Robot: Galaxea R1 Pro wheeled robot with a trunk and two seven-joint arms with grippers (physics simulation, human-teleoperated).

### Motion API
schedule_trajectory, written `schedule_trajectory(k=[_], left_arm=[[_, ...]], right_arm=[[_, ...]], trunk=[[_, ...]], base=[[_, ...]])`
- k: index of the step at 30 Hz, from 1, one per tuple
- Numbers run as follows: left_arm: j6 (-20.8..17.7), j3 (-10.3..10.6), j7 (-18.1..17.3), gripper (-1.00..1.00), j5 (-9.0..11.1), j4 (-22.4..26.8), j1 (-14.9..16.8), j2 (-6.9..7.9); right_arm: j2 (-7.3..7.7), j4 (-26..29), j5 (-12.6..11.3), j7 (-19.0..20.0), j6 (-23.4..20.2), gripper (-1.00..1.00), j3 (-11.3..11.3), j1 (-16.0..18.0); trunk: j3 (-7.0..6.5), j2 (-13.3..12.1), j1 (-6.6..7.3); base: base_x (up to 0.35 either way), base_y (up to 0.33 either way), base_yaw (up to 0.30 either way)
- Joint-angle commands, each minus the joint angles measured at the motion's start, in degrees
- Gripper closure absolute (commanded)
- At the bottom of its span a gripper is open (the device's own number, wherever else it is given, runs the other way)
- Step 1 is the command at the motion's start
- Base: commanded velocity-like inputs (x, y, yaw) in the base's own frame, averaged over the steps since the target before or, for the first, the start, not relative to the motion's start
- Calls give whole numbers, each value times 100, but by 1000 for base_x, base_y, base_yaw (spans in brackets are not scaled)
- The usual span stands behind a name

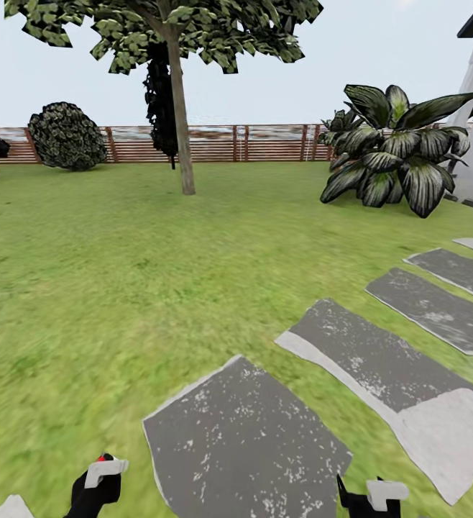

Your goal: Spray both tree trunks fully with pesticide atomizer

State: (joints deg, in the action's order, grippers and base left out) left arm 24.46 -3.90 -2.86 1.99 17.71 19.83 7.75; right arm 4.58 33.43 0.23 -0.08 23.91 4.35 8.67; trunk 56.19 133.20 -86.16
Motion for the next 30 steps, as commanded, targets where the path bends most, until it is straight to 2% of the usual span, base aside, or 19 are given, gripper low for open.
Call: schedule_trajectory(k=[1, 30], left_arm=[[15, -23, -30, 100, 21, -4, 3, -2], [15, -23, -30, 100, 21, -4, 3, -2]], right_arm=[[-1, -3, 3, -1, 17, -100, 5, 3], [-1, -3, 3, -1, 12, -100, 5, 3]], trunk=[[5, 2, -2], [5, 2, -2]], base=[[337, 0, 0], [337, 0, 0]])
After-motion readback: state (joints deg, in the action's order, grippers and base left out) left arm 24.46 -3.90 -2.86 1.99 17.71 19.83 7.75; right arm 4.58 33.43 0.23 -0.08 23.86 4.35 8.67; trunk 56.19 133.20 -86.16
